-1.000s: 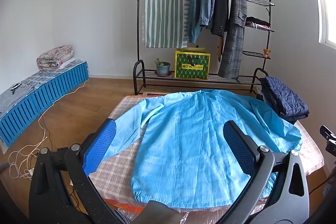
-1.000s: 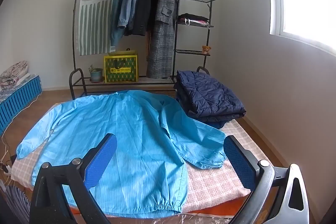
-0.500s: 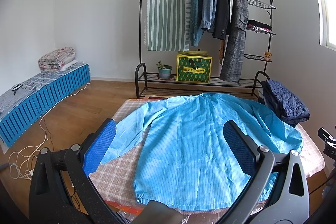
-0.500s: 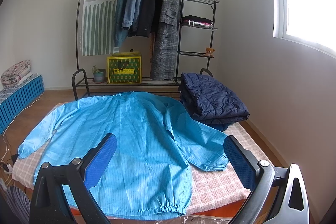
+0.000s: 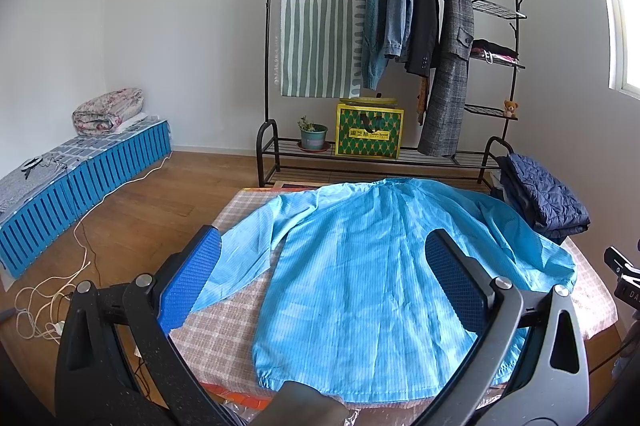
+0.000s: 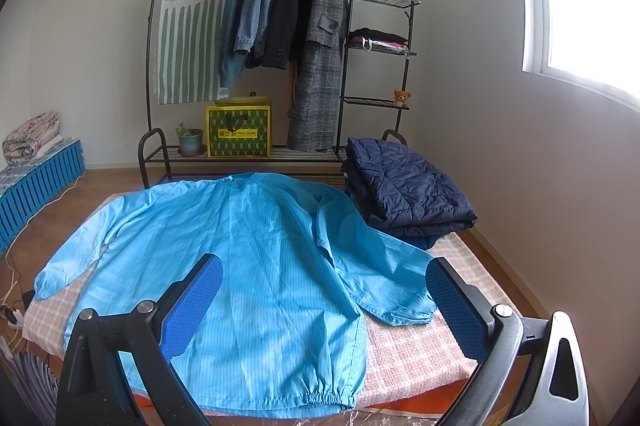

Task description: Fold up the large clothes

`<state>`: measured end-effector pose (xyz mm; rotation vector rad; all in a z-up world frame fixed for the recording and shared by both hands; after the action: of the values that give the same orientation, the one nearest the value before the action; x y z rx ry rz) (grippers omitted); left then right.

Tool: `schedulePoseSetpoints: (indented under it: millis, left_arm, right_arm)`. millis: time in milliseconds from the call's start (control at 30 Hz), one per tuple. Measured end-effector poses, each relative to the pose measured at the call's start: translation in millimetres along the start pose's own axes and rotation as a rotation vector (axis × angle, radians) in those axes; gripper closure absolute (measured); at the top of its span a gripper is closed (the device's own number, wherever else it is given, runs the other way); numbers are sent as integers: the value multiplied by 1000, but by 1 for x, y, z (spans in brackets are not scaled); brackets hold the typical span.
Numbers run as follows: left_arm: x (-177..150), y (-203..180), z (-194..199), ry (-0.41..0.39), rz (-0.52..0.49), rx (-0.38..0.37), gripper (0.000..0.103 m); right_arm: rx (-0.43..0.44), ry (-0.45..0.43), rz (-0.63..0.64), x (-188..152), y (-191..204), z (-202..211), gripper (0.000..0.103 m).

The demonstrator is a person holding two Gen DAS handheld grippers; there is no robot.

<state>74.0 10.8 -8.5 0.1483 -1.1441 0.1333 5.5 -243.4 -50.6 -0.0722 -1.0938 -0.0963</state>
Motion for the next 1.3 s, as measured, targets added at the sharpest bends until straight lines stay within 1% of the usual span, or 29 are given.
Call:
schedulePoseSetpoints:
  millis: [600, 933, 1133, 1300]
  left_arm:
    - [2, 3, 1, -3, 3, -1, 0]
    - [10, 10, -4, 8, 11, 4, 0]
    - [3, 14, -11, 9, 8, 7, 0]
    - [-11, 16, -26, 16, -4, 22, 0]
  right_arm:
    - [4, -1, 9, 3, 5, 0, 0]
    - [10, 5, 16, 3, 10, -3, 0]
    - [9, 4, 23, 4, 13, -5, 0]
    - [19, 5, 41, 5, 24, -12, 0]
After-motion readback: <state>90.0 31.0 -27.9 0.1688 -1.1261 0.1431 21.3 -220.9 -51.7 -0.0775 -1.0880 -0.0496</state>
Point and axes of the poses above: each gripper's, at about its wrist camera, not at the fingertips, and z roughly against the way its jaws point, y to its left, x to its top, the point moved 8 cm from there along -z, roughly the way its jaws point, and after that the axes turned 10 degrees about x, right-handed, at the moved point
